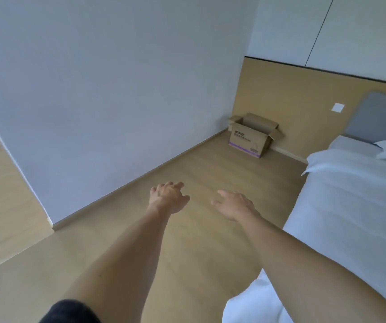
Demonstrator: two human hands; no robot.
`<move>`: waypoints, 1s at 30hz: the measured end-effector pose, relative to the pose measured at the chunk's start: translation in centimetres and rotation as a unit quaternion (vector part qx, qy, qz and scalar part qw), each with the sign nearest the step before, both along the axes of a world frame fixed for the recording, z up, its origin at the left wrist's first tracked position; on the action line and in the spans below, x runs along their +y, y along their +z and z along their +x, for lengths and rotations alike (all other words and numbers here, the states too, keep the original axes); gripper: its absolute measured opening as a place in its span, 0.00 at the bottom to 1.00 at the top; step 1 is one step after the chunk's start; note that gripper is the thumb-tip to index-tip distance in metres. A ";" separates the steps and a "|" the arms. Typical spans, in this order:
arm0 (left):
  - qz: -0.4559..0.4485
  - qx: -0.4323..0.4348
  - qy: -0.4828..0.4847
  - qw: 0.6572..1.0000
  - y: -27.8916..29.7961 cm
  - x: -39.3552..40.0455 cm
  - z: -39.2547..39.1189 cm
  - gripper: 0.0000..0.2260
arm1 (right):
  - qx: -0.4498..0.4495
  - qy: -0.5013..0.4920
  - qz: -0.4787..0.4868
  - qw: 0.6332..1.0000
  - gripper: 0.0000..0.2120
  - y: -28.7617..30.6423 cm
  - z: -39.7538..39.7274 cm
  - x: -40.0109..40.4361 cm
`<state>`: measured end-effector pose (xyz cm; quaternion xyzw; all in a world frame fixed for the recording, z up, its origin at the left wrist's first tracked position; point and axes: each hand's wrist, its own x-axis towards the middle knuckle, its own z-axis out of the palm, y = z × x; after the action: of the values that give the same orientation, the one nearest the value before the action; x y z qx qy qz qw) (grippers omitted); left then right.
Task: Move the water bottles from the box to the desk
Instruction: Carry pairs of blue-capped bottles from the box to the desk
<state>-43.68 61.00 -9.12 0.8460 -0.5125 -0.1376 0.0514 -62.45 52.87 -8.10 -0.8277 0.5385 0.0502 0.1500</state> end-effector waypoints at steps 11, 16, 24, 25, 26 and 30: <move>0.008 -0.022 -0.116 0.993 0.9 -15.8 4.7 0.25 | 0.002 -0.105 0.006 0.994 0.28 -0.2 3.0 -11.5; 0.015 -0.039 -0.145 0.988 -0.4 -24.5 4.8 0.23 | 0.011 -0.132 0.019 0.991 0.27 -2.3 3.7 -19.9; 0.026 -0.050 -0.137 0.989 0.4 -41.1 5.8 0.22 | -0.014 -0.140 0.027 0.990 0.26 -2.2 4.7 -36.8; 0.021 -0.054 -0.137 0.989 0.6 -43.1 5.7 0.22 | -0.015 -0.145 0.023 0.989 0.26 -2.0 4.6 -38.8; 0.018 -0.053 -0.139 0.989 0.8 -45.1 5.5 0.22 | -0.018 -0.149 0.021 0.988 0.26 -1.8 4.5 -40.7; 0.010 -0.041 -0.158 0.986 0.7 -51.3 4.6 0.23 | -0.027 -0.151 0.024 0.988 0.27 -1.7 4.0 -46.6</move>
<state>-39.07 9.71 -8.44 0.7596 -0.6403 -0.1143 -0.0006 -58.41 6.28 -9.83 -0.7341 0.6517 0.0170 0.1899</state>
